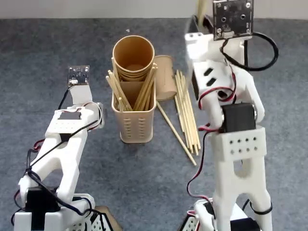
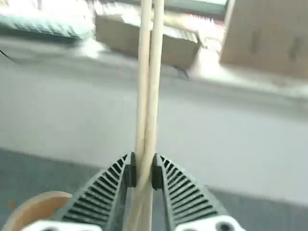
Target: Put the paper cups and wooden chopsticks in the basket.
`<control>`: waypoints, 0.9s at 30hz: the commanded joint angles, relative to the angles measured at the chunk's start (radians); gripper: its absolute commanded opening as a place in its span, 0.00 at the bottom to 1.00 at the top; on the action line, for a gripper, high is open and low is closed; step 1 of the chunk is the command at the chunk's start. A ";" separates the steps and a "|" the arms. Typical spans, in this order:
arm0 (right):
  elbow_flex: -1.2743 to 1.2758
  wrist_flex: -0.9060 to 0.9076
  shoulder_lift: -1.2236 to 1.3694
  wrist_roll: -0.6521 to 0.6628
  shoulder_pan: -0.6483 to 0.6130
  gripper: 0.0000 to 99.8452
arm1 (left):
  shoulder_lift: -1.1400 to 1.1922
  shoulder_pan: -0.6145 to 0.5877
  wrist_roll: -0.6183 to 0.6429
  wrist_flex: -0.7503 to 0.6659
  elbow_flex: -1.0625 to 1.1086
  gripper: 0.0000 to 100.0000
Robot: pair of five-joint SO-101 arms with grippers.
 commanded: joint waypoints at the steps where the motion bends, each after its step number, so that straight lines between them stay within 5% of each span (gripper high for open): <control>1: -0.177 -0.004 -0.038 0.006 -0.125 0.00 | -0.027 0.012 -0.009 -0.014 -0.004 0.20; 11: -0.065 -0.154 -0.061 -0.199 -0.271 0.00 | -0.027 0.008 -0.009 -0.040 -0.001 0.20; 18: 0.341 -0.435 -0.196 -0.196 -0.321 0.00 | -0.027 0.008 -0.009 -0.040 -0.001 0.20; 27: 0.476 -0.447 -0.266 -0.198 -0.325 0.02 | -0.027 0.007 -0.009 -0.040 -0.001 0.20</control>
